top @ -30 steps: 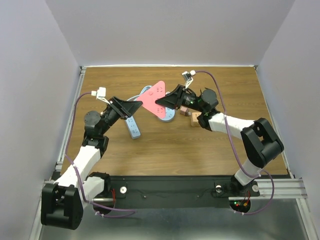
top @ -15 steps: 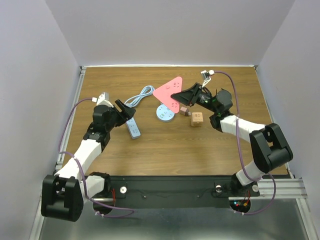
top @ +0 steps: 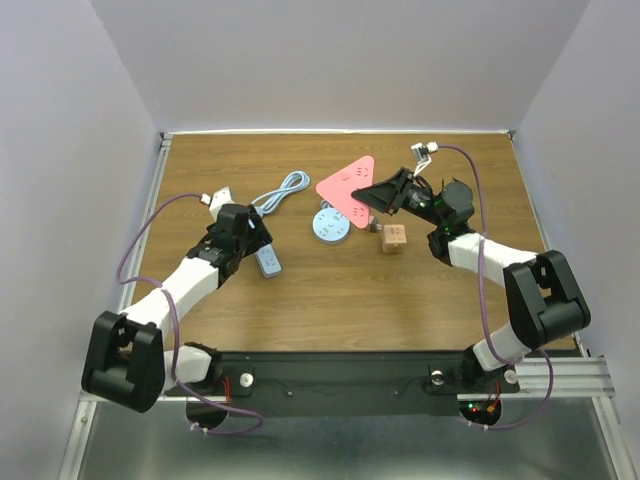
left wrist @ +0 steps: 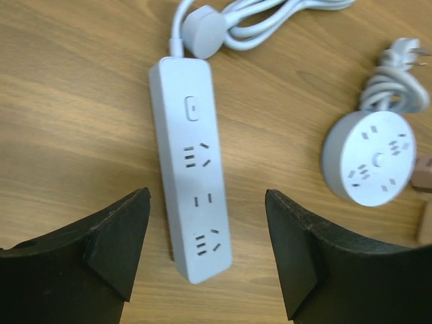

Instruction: Insert the plug

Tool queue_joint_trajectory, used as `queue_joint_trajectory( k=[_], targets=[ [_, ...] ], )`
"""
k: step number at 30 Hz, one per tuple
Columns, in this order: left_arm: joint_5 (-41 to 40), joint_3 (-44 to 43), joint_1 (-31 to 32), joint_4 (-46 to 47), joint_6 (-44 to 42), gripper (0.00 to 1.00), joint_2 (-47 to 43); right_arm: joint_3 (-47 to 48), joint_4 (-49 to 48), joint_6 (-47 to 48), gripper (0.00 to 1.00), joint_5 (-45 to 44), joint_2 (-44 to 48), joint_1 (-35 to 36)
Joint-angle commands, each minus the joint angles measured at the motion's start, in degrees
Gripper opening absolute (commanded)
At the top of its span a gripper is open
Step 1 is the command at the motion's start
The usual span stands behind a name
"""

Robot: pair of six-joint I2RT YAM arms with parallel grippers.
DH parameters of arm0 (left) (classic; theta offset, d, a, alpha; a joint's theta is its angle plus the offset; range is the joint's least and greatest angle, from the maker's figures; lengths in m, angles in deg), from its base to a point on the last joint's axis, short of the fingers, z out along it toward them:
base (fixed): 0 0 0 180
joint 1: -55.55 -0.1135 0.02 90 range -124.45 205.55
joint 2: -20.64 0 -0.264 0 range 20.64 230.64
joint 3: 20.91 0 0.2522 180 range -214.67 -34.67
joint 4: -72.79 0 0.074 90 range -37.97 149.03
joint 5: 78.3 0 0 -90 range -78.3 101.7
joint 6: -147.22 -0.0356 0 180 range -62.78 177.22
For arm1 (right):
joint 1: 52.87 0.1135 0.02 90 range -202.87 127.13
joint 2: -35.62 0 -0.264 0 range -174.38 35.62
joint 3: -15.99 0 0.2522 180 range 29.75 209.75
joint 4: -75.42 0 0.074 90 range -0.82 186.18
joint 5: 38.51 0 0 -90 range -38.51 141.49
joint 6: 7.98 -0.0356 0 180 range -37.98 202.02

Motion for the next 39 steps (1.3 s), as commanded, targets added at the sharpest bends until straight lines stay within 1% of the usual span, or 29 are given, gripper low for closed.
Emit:
queue_joint_trajectory(
  k=[1, 6, 10, 16, 22, 24, 25, 28, 29, 30, 31, 33, 34, 35, 36, 37, 39],
  targets=[
    [-6.05, -2.56, 1.89, -3.4, -0.11, 0.8, 3.56, -0.8, -4.55, -1.09, 0.0, 3.06, 4.33, -1.35],
    [-6.22, -5.19, 5.49, -3.14, 0.42, 0.8, 8.75, -1.07, -4.55, -1.88, 0.0, 4.3, 4.86, -2.5],
    [-8.5, -7.75, 7.25, -5.42, 0.33, 0.8, 12.88, -1.33, -4.64, -2.06, 0.0, 4.82, 5.56, -2.76],
    [-10.08, -10.03, 7.43, -7.88, -0.55, 0.8, 16.49, -1.95, -4.55, -2.23, 0.01, 5.26, 6.97, -3.38],
    [-10.36, -10.39, 7.52, -10.0, -1.25, 0.76, 20.18, -1.95, -4.55, -2.67, 0.01, 5.61, 7.23, -3.82],
    [-9.39, -10.21, 7.61, -9.99, -1.25, 0.72, 20.71, -2.03, -4.55, -2.67, 0.0, 5.79, 7.23, -3.91],
    [-9.13, -10.04, 7.61, -9.65, -1.34, 0.63, 21.15, -2.03, -4.55, -2.67, 0.0, 5.79, 7.23, -3.99],
    [-8.16, -10.03, 7.96, -9.12, -1.78, 0.43, 21.68, -1.86, -4.55, -2.76, 0.01, 6.05, 6.88, -3.99],
    [-7.89, -9.95, 8.13, -8.77, -1.95, 0.3, 22.03, -1.86, -4.55, -2.76, 0.0, 6.31, 6.71, -3.99],
    [-7.2, -9.95, 8.4, -8.42, -2.3, 0.24, 22.21, -1.77, -4.55, -2.76, 0.0, 6.49, 6.53, -3.99],
    [-6.75, -9.86, 8.75, -7.89, -2.65, 0.13, 22.64, -1.86, -4.55, -2.85, 0.0, 6.58, 6.44, -3.99],
    [-5.09, -9.6, 9.36, -6.31, -3.62, 0.02, 23.0, -1.95, -4.55, -2.94, 0.01, 6.67, 6.27, -3.99],
    [-2.73, -8.64, 9.63, -5.17, -3.97, 0.0, 22.91, -2.21, -4.47, -3.2, 0.0, 6.76, 5.92, -3.99],
    [-1.05, -7.93, 10.41, -2.29, -4.85, 0.0, 22.82, -2.3, -4.46, -3.29, 0.0, 7.02, 5.74, -3.99],
    [3.49, -7.14, 10.86, 0.0, -5.64, 0.0, 22.56, -2.56, -4.38, -3.64, 0.0, 7.19, 5.48, -3.99],
    [5.53, -5.48, 11.29, 4.2, -6.52, 0.0, 21.95, -3.17, -4.38, -3.81, 0.01, 7.46, 5.04, -3.99],
    [9.75, -3.8, 12.44, 8.53, -7.66, 0.0, 21.33, -3.88, -4.29, -3.99, 0.0, 7.55, 4.6, -3.99]
  ],
)
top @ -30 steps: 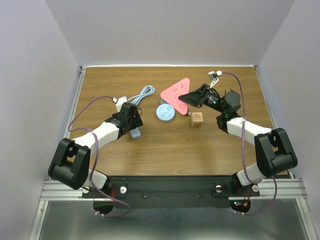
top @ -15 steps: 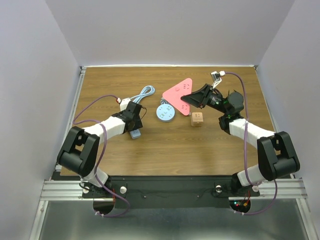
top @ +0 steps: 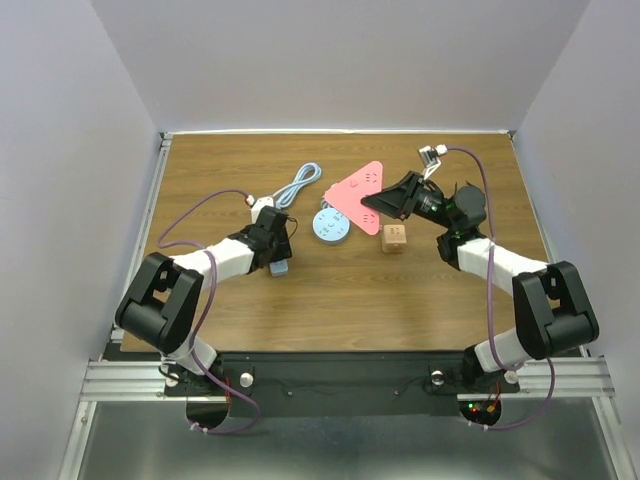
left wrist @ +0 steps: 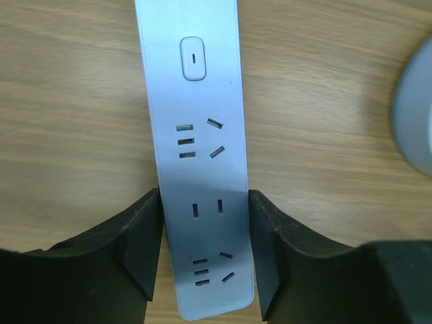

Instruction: Insert the plug

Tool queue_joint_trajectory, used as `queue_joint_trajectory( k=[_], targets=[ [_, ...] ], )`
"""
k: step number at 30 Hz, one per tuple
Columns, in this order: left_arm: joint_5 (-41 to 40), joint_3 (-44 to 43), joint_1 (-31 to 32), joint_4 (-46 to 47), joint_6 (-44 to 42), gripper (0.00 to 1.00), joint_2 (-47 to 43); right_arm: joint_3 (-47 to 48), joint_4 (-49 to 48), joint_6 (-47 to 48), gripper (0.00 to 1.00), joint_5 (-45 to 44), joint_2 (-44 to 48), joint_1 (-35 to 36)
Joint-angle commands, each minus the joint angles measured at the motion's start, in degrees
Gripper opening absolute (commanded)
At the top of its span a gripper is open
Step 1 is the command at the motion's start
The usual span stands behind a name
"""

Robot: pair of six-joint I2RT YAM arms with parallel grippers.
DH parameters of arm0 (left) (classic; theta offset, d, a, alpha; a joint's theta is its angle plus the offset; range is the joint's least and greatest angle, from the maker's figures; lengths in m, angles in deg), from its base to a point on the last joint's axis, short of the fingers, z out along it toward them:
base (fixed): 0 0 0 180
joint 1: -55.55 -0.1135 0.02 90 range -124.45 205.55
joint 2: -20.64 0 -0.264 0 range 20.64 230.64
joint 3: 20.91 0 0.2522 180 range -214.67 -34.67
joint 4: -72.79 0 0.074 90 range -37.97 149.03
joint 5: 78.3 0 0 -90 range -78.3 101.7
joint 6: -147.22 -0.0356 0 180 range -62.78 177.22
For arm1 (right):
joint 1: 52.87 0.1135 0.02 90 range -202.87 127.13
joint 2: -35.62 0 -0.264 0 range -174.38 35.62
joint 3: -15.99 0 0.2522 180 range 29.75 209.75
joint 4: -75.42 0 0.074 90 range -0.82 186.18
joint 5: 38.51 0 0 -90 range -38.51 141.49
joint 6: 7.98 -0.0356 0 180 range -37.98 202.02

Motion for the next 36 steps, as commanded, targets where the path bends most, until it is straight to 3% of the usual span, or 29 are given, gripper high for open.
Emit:
queue_joint_trajectory(
  k=[1, 5, 14, 17, 18, 20, 21, 22, 31, 36],
  targets=[
    [18.63, 4.59, 3.7, 13.95, -3.88, 0.0, -0.85, -1.45, -3.85, -1.13, 0.0, 1.25, -0.67, -0.37],
    [23.94, 5.75, 4.14, 18.11, -7.13, 0.0, -0.77, -1.63, -2.63, -2.61, 0.0, 2.21, -3.82, -0.45],
    [18.32, 5.57, 4.14, 13.98, -7.49, 0.0, 3.19, 0.39, 1.76, -2.27, 0.0, 4.68, -10.77, -0.1],
    [18.4, 7.32, 4.23, 14.95, -6.35, 0.24, 0.91, 0.83, 3.7, -1.4, 0.0, 4.25, -12.71, 0.42],
    [18.49, 8.2, 4.14, 15.74, -6.0, 0.41, -0.75, 1.18, 4.06, -1.31, 0.0, 4.07, -13.85, 0.51],
    [18.58, 9.0, 4.14, 16.18, -5.91, 0.51, -2.78, 1.97, 4.58, -1.57, 0.01, 4.07, -15.26, 1.04],
    [18.49, 9.43, 4.23, 16.19, -5.91, 0.64, -4.71, 2.76, 4.67, -1.66, 0.01, 4.07, -15.96, 1.3],
    [18.67, 9.61, 4.23, 16.19, -6.17, 0.66, -5.51, 3.37, 4.85, -1.66, 0.0, 4.15, -17.36, 2.09],
    [16.12, 12.86, 4.23, 13.28, -0.64, 0.68, -13.24, 7.95, 5.38, -2.01, 0.01, 3.71, -23.52, 6.14],
    [8.84, 15.41, 4.14, 10.22, 4.72, 0.68, -18.52, 8.83, 5.55, -2.36, 0.01, 4.24, -26.51, 6.58]
  ],
)
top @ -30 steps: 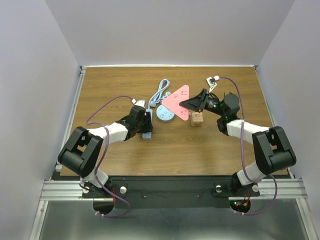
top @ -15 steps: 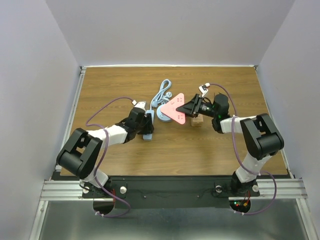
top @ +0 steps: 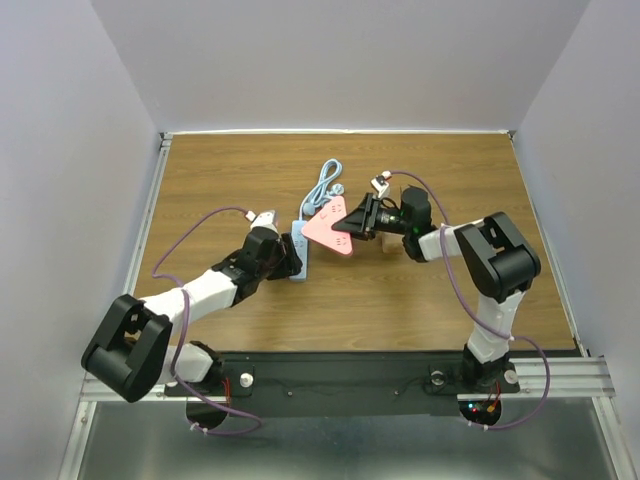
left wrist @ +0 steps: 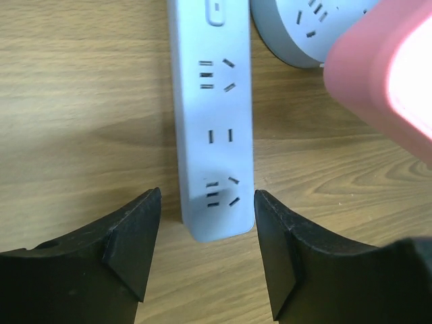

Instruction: Insert the plug

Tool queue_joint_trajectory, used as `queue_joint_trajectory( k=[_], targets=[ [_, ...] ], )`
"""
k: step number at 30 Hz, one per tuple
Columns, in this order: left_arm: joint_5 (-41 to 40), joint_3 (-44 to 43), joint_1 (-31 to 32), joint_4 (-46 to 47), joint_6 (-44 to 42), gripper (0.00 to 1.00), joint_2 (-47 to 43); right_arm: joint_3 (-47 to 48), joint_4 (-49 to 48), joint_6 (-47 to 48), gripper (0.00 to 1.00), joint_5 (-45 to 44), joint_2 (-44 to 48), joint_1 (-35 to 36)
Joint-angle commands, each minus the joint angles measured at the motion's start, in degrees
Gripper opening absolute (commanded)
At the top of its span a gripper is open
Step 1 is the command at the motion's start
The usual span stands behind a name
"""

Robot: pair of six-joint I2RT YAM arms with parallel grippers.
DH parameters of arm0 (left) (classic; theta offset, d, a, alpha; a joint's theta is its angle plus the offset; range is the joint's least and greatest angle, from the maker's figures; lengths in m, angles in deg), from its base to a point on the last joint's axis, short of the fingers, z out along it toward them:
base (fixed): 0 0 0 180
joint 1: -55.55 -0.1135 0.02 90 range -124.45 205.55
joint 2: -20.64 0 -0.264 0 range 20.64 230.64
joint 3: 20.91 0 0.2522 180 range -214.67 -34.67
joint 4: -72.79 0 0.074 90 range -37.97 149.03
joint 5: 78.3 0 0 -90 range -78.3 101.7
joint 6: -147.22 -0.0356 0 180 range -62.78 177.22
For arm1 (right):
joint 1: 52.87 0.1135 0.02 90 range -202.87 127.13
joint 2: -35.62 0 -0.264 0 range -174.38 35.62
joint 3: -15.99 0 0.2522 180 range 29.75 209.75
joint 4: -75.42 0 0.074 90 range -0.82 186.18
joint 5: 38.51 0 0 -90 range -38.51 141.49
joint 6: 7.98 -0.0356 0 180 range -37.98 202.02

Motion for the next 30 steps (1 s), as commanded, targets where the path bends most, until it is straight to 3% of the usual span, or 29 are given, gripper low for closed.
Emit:
queue_joint_trajectory(
  k=[1, 15, 23, 26, 30],
  targets=[
    [-5.77, 1.1, 0.21, -2.73, 5.53, 0.68, -3.62, 2.93, -2.47, -0.48, 0.0, 1.38, -1.79, 0.54],
    [-5.6, 2.94, 0.21, -2.56, 9.23, 0.61, -0.37, 6.27, -2.29, 0.05, 0.0, 3.75, -6.36, 3.01],
    [-5.69, 3.56, 0.21, -2.73, 9.84, 0.51, -1.42, 6.71, -1.41, 0.49, 0.0, 4.11, -8.12, 3.71],
    [-5.34, 4.09, 0.21, -2.47, 9.93, 0.39, -1.51, 7.23, -1.15, 0.75, 0.0, 3.84, -8.82, 4.06],
    [-5.16, 4.18, 0.21, -2.47, 9.85, 0.38, -1.51, 7.76, -1.06, 1.19, 0.01, 3.31, -9.7, 4.15]
  ],
)
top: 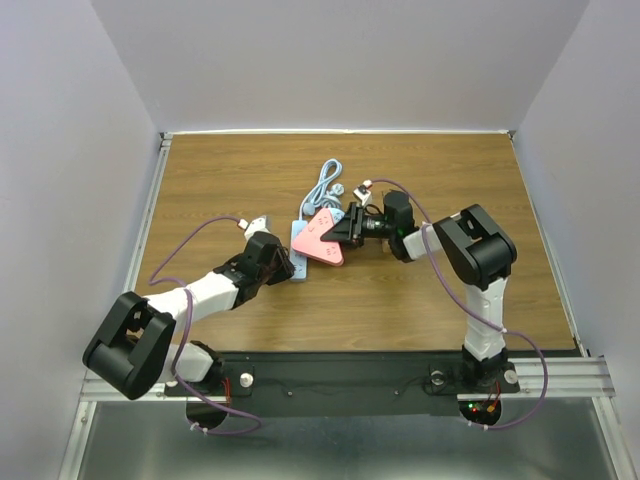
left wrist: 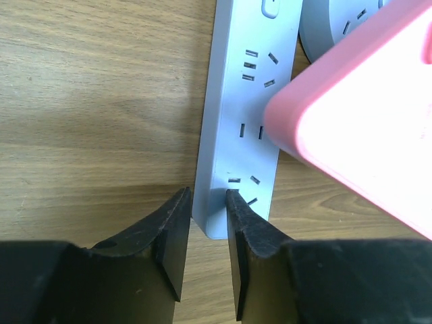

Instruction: Insert the plug

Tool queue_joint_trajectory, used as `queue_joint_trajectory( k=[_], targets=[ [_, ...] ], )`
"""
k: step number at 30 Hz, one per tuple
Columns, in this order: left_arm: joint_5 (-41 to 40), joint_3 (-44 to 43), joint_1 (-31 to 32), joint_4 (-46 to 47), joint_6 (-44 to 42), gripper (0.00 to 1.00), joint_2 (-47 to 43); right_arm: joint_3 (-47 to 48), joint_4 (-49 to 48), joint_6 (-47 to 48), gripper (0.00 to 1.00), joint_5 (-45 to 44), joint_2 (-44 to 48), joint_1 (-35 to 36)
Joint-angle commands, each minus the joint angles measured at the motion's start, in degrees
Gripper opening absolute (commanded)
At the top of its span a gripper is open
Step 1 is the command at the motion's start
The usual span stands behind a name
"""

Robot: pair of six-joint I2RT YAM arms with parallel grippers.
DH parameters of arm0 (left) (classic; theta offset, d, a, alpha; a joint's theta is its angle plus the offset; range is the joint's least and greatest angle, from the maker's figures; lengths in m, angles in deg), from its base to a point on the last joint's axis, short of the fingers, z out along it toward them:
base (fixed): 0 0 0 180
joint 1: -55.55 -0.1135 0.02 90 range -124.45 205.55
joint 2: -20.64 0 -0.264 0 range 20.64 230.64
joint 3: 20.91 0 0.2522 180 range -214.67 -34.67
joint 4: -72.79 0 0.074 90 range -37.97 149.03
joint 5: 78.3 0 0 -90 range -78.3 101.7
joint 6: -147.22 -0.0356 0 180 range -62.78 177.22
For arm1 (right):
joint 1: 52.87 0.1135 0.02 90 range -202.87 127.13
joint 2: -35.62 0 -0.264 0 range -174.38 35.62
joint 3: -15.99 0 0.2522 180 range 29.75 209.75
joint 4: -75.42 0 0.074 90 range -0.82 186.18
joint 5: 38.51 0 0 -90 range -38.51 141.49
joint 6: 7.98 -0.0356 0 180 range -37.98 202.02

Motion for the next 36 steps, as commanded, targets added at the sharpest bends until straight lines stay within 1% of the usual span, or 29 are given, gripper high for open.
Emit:
queue_joint_trajectory(
  k=[1, 8, 11, 17, 27, 36],
  targets=[
    [-0.86, 1.79, 0.07, -2.01, -0.32, 0.38, -1.14, 3.15, -1.98, 0.95, 0.01, 0.36, -0.55, 0.72],
    [-0.42, 2.14, 0.07, -2.01, -0.32, 0.37, -1.14, 4.82, -2.07, 1.3, 0.0, -0.78, -2.04, 0.72],
    [-0.24, 2.14, 0.07, -2.01, -0.49, 0.34, -0.96, 5.61, -2.07, 0.95, 0.0, -0.96, -2.04, 0.72],
    [-0.07, 1.88, 0.07, -2.01, -0.76, 0.34, -0.79, 7.19, -1.98, 0.6, 0.01, -0.78, -3.45, 0.72],
    [0.64, 1.27, 0.07, -1.83, -1.11, 0.34, 0.09, 4.91, -1.98, 1.48, 0.0, -1.13, -4.5, 0.9],
    [0.99, 1.44, 0.07, -1.92, -1.2, 0.34, -0.44, 5.44, -1.98, 1.57, 0.0, -1.75, -6.26, 0.9]
  ],
)
